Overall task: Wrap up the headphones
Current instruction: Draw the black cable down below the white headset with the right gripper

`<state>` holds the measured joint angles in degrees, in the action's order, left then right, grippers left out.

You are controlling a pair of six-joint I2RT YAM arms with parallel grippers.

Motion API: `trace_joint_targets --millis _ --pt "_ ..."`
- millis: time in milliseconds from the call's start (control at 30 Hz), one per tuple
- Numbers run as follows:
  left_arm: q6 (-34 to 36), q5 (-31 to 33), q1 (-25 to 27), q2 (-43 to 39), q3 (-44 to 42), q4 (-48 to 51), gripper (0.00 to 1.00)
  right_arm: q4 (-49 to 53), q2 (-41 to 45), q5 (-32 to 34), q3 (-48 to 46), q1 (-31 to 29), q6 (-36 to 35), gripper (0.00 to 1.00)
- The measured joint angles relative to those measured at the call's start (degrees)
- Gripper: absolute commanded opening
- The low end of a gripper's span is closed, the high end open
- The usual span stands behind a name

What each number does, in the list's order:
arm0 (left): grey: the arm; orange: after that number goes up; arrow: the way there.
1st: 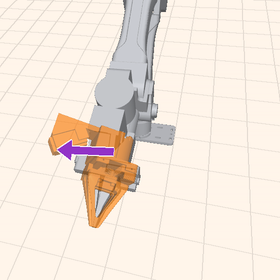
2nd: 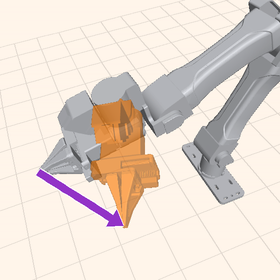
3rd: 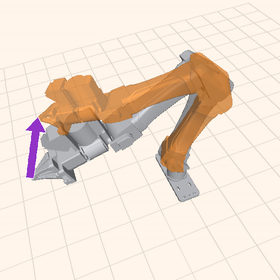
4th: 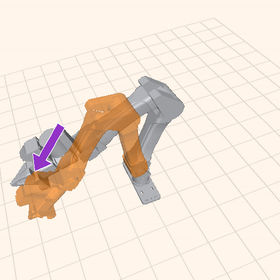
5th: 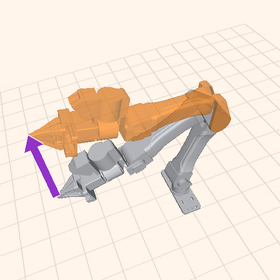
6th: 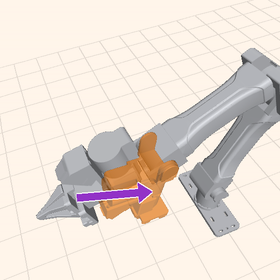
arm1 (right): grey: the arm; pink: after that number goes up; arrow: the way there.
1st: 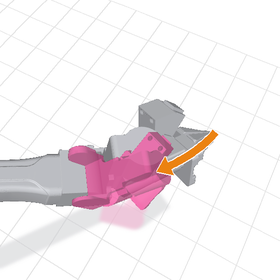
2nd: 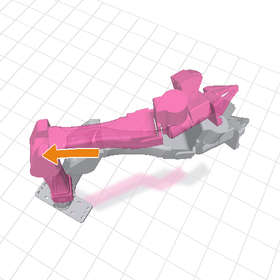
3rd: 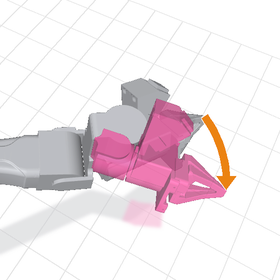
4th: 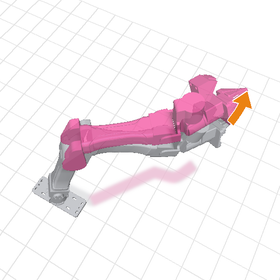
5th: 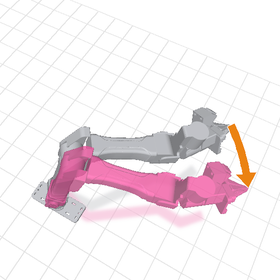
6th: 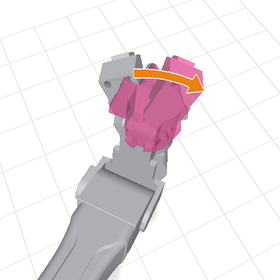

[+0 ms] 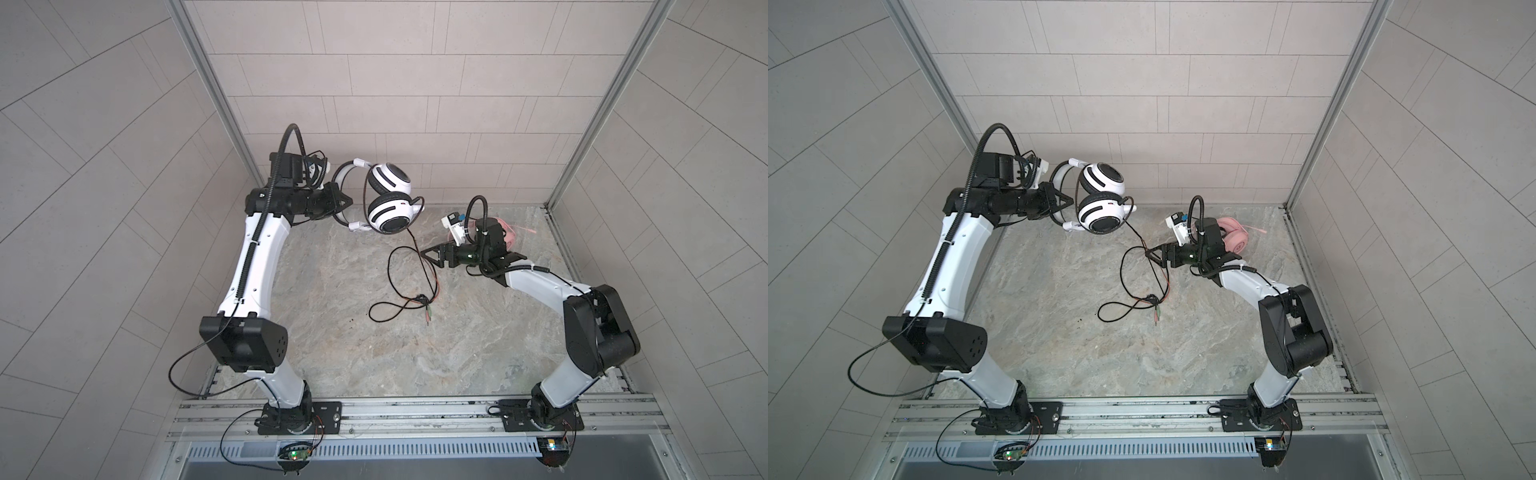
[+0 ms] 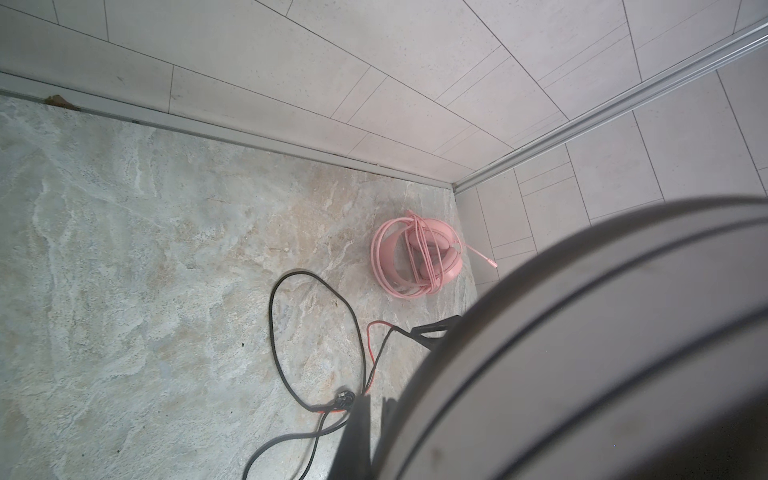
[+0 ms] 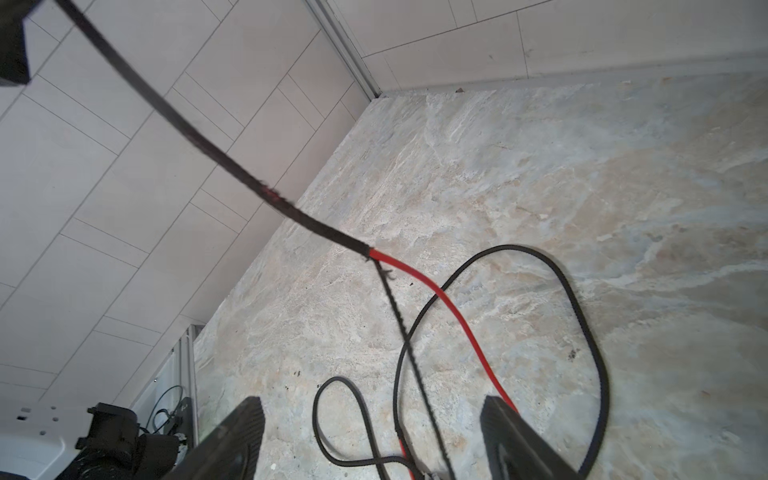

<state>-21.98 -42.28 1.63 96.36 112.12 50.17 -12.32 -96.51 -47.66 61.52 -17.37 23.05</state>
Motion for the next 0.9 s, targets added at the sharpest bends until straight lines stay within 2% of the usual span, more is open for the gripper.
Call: trace_joint_targets --millis 67,100,300,367,433,600,733,900 --pt "0.1 -0.6 0.0 0.4 1.7 1.0 0.00 -1.6 -3.4 0.0 0.3 -0.3 0.4 0.99" --pt "0.0 -0.9 0.0 0.5 2.4 1.2 0.00 -2.5 -5.3 0.0 0.4 -0.3 0.7 0.99" --pt "-0.3 -2.6 0.0 0.6 5.3 2.5 0.00 -8.3 -15.0 -0.4 1.8 -0.9 3.9 0.99" --pt "-0.6 -3.0 0.0 0.9 6.7 3.2 0.00 -11.2 -17.6 -0.6 2.6 -1.1 5.7 0.96" --pt "-1.0 -3.5 0.0 1.4 8.2 3.4 0.00 -14.7 -19.2 -0.7 2.6 -1.8 8.1 0.83" --pt "-2.7 -4.6 -0.4 3.5 13.2 3.6 0.00 -25.2 -21.9 -1.6 2.6 -3.8 15.6 0.34" --pt "-3.7 -4.9 -1.3 4.3 14.5 3.5 0.00 -27.6 -21.0 -2.4 2.4 -3.7 18.5 0.01" --pt "-3.7 -4.6 -2.7 4.7 14.5 3.9 0.00 -20.2 -12.5 -2.4 2.1 -2.1 17.2 0.00"
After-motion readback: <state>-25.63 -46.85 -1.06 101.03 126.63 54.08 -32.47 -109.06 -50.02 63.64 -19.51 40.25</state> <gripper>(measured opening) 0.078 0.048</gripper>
